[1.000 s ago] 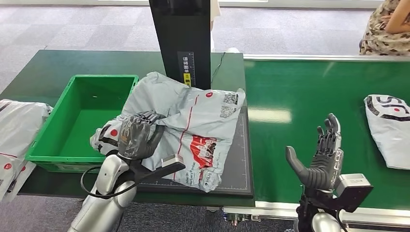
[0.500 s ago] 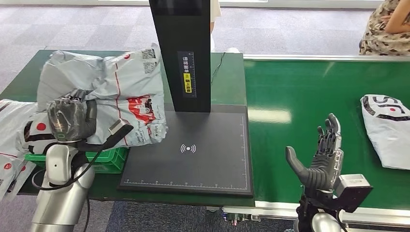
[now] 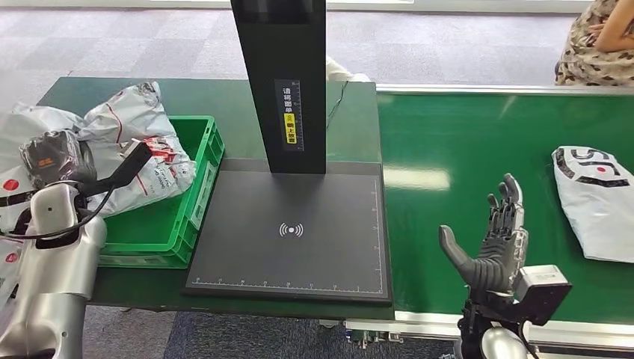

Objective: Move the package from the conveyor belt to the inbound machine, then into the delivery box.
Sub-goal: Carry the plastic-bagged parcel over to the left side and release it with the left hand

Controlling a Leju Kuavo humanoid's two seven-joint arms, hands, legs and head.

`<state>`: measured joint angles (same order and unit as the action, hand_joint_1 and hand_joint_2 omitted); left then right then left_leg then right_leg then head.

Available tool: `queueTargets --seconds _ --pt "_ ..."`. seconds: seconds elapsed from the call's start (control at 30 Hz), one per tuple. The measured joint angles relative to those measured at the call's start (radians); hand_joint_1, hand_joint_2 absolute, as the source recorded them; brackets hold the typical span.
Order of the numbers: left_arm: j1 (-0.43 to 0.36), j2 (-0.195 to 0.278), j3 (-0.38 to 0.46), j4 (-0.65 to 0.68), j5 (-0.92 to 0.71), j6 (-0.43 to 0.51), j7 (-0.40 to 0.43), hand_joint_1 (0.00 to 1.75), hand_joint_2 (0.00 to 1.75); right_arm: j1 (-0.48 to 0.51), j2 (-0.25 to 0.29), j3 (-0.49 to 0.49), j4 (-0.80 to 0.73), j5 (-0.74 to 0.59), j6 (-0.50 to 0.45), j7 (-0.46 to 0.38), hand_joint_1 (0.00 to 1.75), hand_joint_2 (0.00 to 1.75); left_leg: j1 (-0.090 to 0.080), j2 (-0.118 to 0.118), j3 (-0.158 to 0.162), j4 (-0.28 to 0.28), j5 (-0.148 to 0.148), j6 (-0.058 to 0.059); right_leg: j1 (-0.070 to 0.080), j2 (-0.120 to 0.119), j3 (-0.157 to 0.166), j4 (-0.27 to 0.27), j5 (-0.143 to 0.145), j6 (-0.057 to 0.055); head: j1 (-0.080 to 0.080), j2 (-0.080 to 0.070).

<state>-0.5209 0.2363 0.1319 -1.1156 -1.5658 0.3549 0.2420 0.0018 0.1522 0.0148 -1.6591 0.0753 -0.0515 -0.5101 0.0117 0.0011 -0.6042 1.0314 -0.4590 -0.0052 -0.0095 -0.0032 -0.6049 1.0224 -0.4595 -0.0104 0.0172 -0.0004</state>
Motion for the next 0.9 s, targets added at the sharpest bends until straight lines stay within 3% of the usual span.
queueTargets --seconds 0.17,0.3,0.43,0.57,0.7,0.8,0.9 --pt "-0.012 0.009 -0.032 0.064 -0.003 -0.070 0.033 1.75 1.75 -0.004 0.000 0.000 0.000 0.005 0.009 0.003 0.00 1.75 0.000 0.000 0.000 0.000 0.000 0.000 0.000 0.000 0.000 0.000 0.000 0.000 0.000 0.000" --pt "-0.026 0.024 -0.142 0.195 -0.005 -0.197 0.057 1.70 1.75 -0.015 0.000 0.000 0.008 0.014 0.024 0.005 0.00 1.75 0.000 0.000 0.000 0.000 0.000 0.000 0.000 0.000 0.000 0.000 0.000 0.000 0.000 0.000" --pt "-0.024 0.026 -0.178 0.210 -0.002 -0.217 0.053 0.00 1.75 -0.016 0.000 -0.001 0.015 0.015 0.032 0.004 0.00 1.75 0.000 0.000 0.000 0.000 0.000 0.000 0.000 -0.001 0.000 0.000 0.000 0.000 0.000 0.000" --pt "-0.014 0.022 -0.181 0.202 0.035 -0.155 0.008 0.00 1.75 -0.014 0.000 -0.001 0.017 0.015 0.033 0.004 0.00 1.75 0.000 0.000 0.000 0.000 0.000 0.000 0.000 -0.001 0.000 0.000 0.000 0.000 0.000 0.000" --pt "0.021 0.011 -0.172 0.126 0.141 0.065 -0.073 0.00 0.00 -0.008 0.000 -0.001 0.017 0.014 0.029 0.004 0.00 1.75 0.000 0.000 0.000 0.000 0.000 0.000 0.000 -0.001 0.000 0.000 0.000 0.000 0.000 0.000" --pt "0.050 0.001 -0.163 0.035 0.257 0.218 -0.170 0.00 0.00 -0.001 0.000 -0.001 0.016 0.012 0.018 0.004 0.00 1.75 0.000 0.000 0.000 0.000 0.000 0.000 0.000 0.000 0.000 0.000 0.000 0.000 0.000 0.000" --pt "0.093 -0.012 -0.153 -0.072 0.369 0.309 -0.271 0.00 0.00 0.005 0.000 0.000 0.016 0.009 0.007 0.002 0.00 1.75 0.000 0.000 0.000 0.000 -0.001 0.000 0.000 0.000 0.000 0.000 0.000 0.000 0.000 0.000"
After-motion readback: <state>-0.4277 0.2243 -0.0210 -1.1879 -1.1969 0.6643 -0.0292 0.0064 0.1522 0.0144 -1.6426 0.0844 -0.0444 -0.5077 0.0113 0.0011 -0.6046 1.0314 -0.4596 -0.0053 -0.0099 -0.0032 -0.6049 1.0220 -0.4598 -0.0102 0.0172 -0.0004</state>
